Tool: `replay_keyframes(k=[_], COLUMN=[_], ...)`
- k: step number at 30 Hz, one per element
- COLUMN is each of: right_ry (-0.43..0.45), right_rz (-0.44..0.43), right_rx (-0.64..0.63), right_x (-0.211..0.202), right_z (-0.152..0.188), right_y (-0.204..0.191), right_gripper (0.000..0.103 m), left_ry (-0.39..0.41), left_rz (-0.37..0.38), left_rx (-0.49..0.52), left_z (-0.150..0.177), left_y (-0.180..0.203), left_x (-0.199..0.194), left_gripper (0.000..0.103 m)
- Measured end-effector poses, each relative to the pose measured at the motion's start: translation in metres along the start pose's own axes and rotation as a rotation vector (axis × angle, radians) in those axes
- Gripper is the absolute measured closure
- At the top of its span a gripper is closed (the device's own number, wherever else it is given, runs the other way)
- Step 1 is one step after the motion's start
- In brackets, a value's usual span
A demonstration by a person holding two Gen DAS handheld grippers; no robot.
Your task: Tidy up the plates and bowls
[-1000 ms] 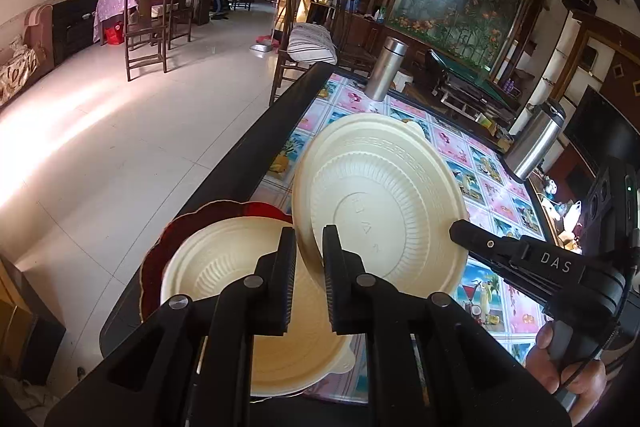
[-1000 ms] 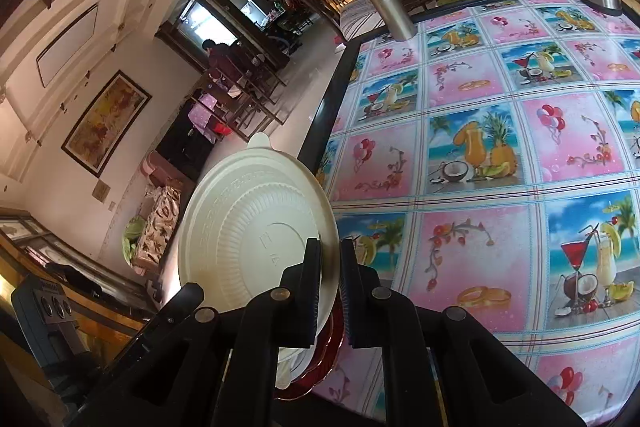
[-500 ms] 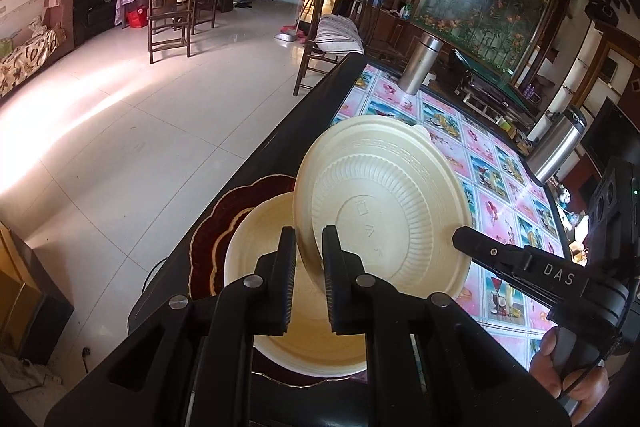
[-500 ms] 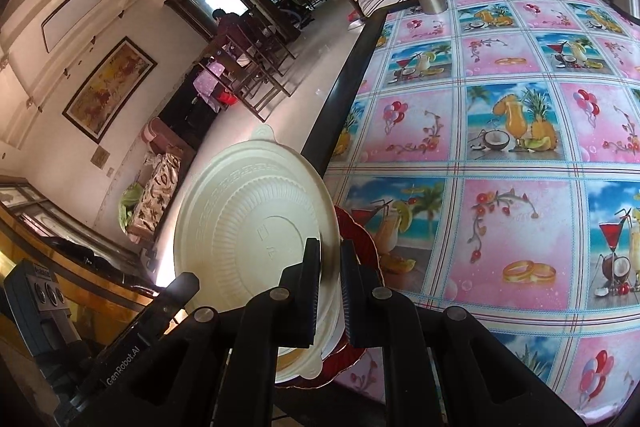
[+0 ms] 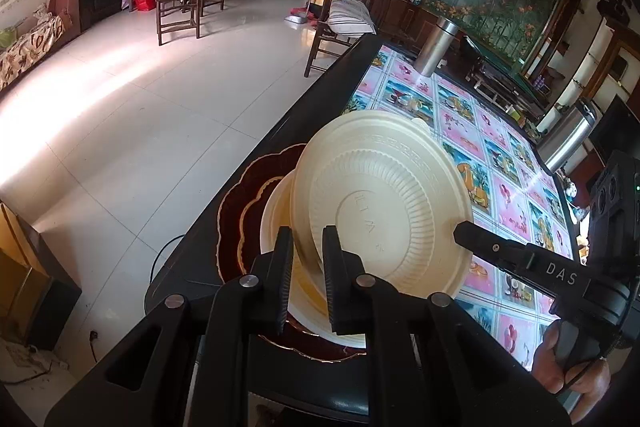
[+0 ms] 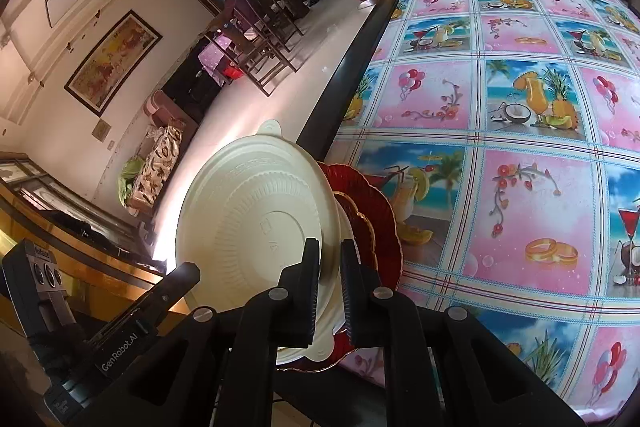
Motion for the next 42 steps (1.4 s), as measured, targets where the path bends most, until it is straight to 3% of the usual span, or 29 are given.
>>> replay_keyframes(k=[7, 11, 18, 23, 24, 26, 30, 33, 35, 38, 42], right_ry=[-0.022, -0.035, -0.067, 0.037, 0.071, 0.148, 0.276, 0.335, 0.367, 0.404, 0.403], right_rz=[-0.02, -0.019, -0.011, -0.011, 0.009, 0.085, 0.244, 0.367, 0.459, 0.609, 0.66], right_rx=[-0.007, -0.01, -0.02, -0.036, -0.04, -0.053, -0.014, 0.028, 0.054, 0.103, 0.219], right_x=[-0.002, 0.001, 0.004, -0.029, -0.038, -0.056, -0.087, -0.108, -0.12, -0.134, -0.151], right_z=[0.001, 0.002, 0.003, 0.0, 0.0, -0.001, 0.001, 0.007, 0.012, 0.02, 0.03], right_y=[0.001, 0.001, 0.0, 0.006, 0.008, 0.016, 0.051, 0.089, 0.121, 0.175, 0.251], right_gripper=[0.092, 0.092, 0.087, 0.07, 0.067, 0.06, 0.049, 0.035, 0.027, 0.024, 0.022], left_ry=[0.0, 0.018, 0.061, 0.085, 0.085, 0.086, 0.072, 0.04, 0.02, -0.033, -0.102], left_rz=[0.003, -0.009, -0.01, 0.023, 0.035, 0.051, 0.077, 0.097, 0.101, 0.103, 0.12], left_rx=[0.008, -0.004, -0.047, -0.007, 0.01, 0.054, 0.179, 0.28, 0.348, 0.435, 0.472], left_z=[0.005, 0.006, 0.003, 0.002, 0.003, 0.005, 0.01, 0.015, 0.019, 0.022, 0.024], left_y=[-0.007, -0.014, -0.025, -0.005, 0.003, 0.023, 0.077, 0.124, 0.157, 0.206, 0.255], left_x=[-0.009, -0.015, -0.028, -0.035, -0.035, -0.035, -0.027, -0.013, 0.004, 0.043, 0.104], left_gripper=[0.089, 0.071, 0.069, 0.068, 0.065, 0.051, 0.046, 0.028, 0.026, 0.027, 0.027])
Point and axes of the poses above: each gripper's, at about its wrist camera, not at the fingertips, and x roughly the way its jaws point, y to its right, z to its underside, the point moved 1 cm from there along x, roughly the way its jaws point, and after that the axes turned 12 degrees about -y, right-handed, at the moved point
